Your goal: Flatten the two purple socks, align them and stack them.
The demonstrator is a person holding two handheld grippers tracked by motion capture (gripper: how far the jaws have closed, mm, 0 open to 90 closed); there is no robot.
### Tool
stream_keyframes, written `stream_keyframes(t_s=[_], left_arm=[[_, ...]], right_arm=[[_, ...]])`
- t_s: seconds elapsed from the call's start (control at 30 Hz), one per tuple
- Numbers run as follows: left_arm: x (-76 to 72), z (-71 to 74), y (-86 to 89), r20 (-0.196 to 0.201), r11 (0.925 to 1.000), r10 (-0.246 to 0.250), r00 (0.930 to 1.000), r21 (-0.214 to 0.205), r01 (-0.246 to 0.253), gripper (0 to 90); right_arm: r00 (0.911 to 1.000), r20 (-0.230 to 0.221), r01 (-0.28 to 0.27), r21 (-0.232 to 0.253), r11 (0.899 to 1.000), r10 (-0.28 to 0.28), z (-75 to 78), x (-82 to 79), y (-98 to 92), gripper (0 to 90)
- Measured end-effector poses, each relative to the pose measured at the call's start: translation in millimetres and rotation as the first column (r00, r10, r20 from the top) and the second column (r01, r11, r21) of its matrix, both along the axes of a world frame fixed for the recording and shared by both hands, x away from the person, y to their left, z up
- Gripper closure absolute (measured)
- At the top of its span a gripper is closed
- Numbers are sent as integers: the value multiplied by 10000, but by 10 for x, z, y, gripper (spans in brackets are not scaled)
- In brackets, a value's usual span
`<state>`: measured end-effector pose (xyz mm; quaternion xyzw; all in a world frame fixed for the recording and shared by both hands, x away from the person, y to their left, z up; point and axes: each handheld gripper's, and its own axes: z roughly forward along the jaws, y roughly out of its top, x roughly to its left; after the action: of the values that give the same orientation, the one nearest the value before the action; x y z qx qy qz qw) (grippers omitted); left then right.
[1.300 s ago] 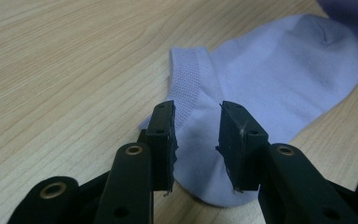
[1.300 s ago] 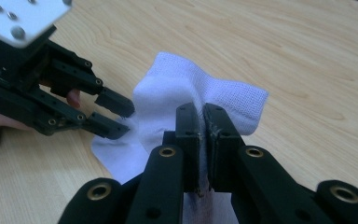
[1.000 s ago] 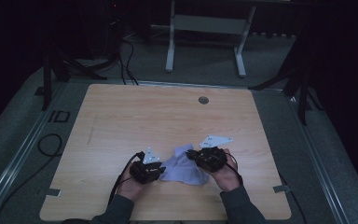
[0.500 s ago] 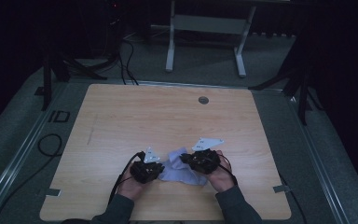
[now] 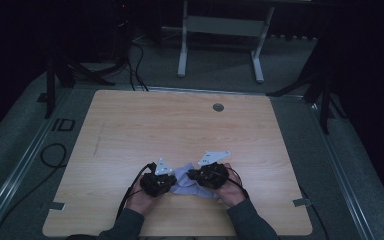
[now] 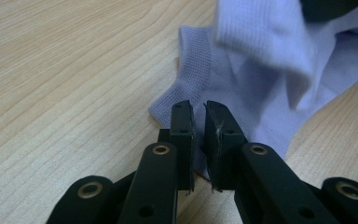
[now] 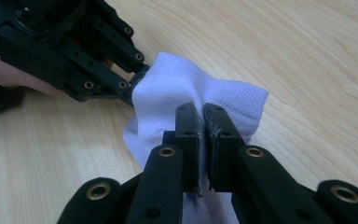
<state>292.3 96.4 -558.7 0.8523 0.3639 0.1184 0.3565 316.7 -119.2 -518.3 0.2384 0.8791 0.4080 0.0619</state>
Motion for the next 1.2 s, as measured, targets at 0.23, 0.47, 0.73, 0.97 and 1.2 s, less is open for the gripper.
stream_keyframes(t_s=[0.23, 0.47, 0.73, 0.97, 1.2], left_arm=[[0, -1, 0, -29, 10000, -11, 10000, -29, 11, 817], [0, -1, 0, -64, 10000, -42, 10000, -57, 42, 817], [-2, 1, 3, -106, 9999, -98, 9999, -70, 97, 809], [-2, 4, 6, -136, 9999, -127, 9998, -66, 126, 806], [-8, 40, 32, -284, 9998, -177, 9994, -7, 177, 774]], right_arm=[[9995, -211, -233, -294, 9993, 227, -117, 18, 81, 844], [9994, -282, -205, -490, 9986, 191, -214, 39, 131, 841], [9993, -354, -128, -831, 9965, 99, -297, 50, 166, 741], [9996, -298, -41, -1072, 9942, 9, -331, 48, 193, 628], [9989, -447, 118, -1006, 9949, -164, -344, 69, 172, 581]])
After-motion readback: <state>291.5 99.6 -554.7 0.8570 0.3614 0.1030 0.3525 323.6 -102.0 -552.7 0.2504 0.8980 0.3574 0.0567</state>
